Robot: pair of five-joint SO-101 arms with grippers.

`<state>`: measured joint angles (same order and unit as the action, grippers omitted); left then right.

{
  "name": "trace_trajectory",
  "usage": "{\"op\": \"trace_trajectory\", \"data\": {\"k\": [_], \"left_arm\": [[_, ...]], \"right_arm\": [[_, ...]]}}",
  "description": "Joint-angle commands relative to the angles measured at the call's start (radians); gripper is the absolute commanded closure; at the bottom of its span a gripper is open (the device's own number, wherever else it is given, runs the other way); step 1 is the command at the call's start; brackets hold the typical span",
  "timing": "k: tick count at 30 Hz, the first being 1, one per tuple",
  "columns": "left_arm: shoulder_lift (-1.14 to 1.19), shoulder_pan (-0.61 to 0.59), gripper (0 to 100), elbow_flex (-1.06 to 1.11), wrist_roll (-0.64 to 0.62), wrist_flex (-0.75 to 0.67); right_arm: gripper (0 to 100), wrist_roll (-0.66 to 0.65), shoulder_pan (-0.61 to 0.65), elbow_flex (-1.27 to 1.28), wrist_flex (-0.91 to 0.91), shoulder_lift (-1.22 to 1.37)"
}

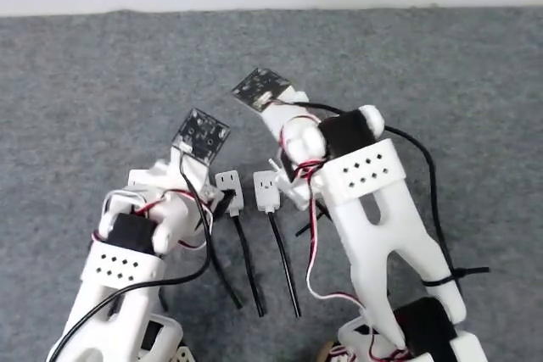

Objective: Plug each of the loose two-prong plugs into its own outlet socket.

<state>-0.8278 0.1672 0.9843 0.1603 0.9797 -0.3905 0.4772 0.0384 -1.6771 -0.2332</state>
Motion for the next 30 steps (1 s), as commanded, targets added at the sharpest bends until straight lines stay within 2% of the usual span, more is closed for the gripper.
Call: {"op": "trace_trajectory", "data": {"k": [1, 8, 18, 30], "left_arm": [[-0.017, 0.009, 75, -0.239, -0.014, 0.118], [-0.017, 0.118, 75, -0.432, -0.017, 0.245], [-0.015, 0.124, 75, -0.34, -0.018, 0.164], [-0.015, 0.123, 76, -0.326, -0.069, 0.13]], "right_arm": [[99.0, -0.005, 0.059, 0.002, 0.019, -0.045], [99.0, -0.006, 0.07, 0.005, 0.025, -0.044], [99.0, -0.003, 0.081, 0.002, 0.025, -0.051], [99.0, -0.003, 0.088, 0.002, 0.015, -0.108]]}}
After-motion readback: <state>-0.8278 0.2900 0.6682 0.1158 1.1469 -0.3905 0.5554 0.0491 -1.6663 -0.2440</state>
